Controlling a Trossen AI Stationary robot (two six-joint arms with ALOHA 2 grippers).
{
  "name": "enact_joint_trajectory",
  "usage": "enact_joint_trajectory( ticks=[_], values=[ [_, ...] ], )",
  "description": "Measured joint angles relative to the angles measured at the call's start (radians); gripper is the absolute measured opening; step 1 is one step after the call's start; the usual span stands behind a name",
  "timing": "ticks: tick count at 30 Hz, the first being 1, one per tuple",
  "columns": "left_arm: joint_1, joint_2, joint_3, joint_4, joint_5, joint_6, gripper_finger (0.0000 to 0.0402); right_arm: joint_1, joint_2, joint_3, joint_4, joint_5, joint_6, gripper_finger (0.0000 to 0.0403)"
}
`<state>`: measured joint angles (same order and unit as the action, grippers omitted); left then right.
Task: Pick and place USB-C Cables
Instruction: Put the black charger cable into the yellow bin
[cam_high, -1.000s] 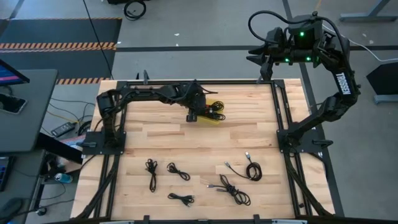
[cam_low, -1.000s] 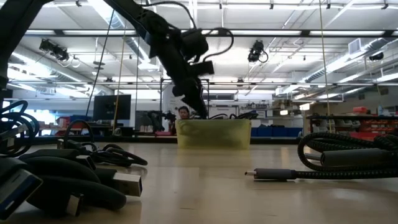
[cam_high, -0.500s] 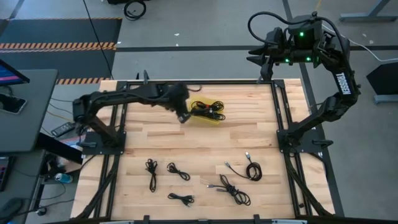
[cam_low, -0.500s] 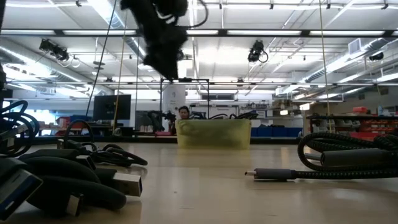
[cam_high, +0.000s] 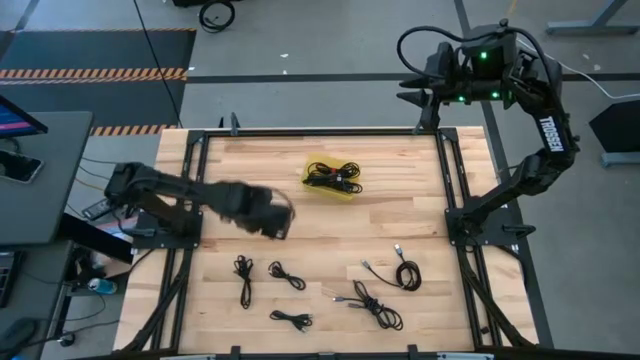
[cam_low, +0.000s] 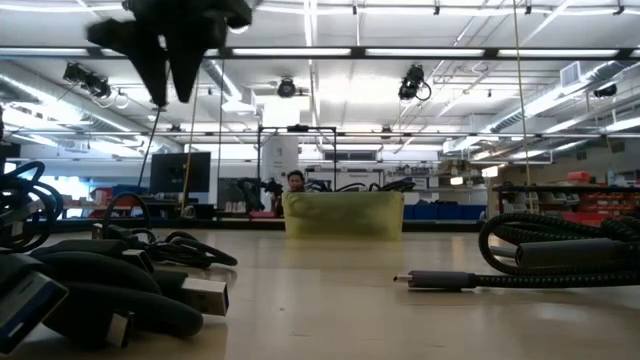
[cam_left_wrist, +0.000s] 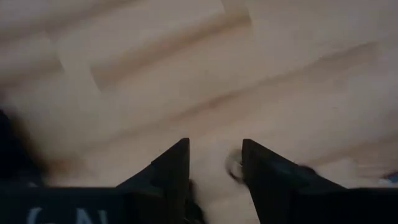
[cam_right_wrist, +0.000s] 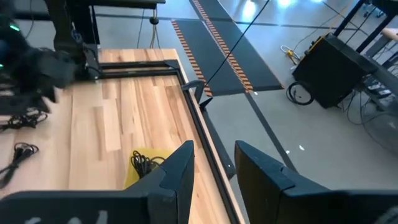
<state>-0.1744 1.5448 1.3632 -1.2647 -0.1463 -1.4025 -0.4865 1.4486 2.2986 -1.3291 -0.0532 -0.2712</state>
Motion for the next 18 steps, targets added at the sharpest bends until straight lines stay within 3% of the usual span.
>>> enact_joint_trajectory(
  ticks=[10,14,18],
  values=[
    [-0.319,0.020,0.000,-0.022,0.036,-0.696,0.0156,-0.009,0.012,0.000,-0.006,0.000,-0.073,0.0121],
    [-0.378,0.068,0.000,-0.041,0.111,-0.791,0.0147,-0.009,0.026,0.000,-0.004,0.000,-0.089,0.0121],
    [-0.384,0.116,0.000,-0.048,0.110,-0.779,0.0143,-0.009,0.046,0.000,-0.005,0.000,-0.091,0.0121]
  ],
)
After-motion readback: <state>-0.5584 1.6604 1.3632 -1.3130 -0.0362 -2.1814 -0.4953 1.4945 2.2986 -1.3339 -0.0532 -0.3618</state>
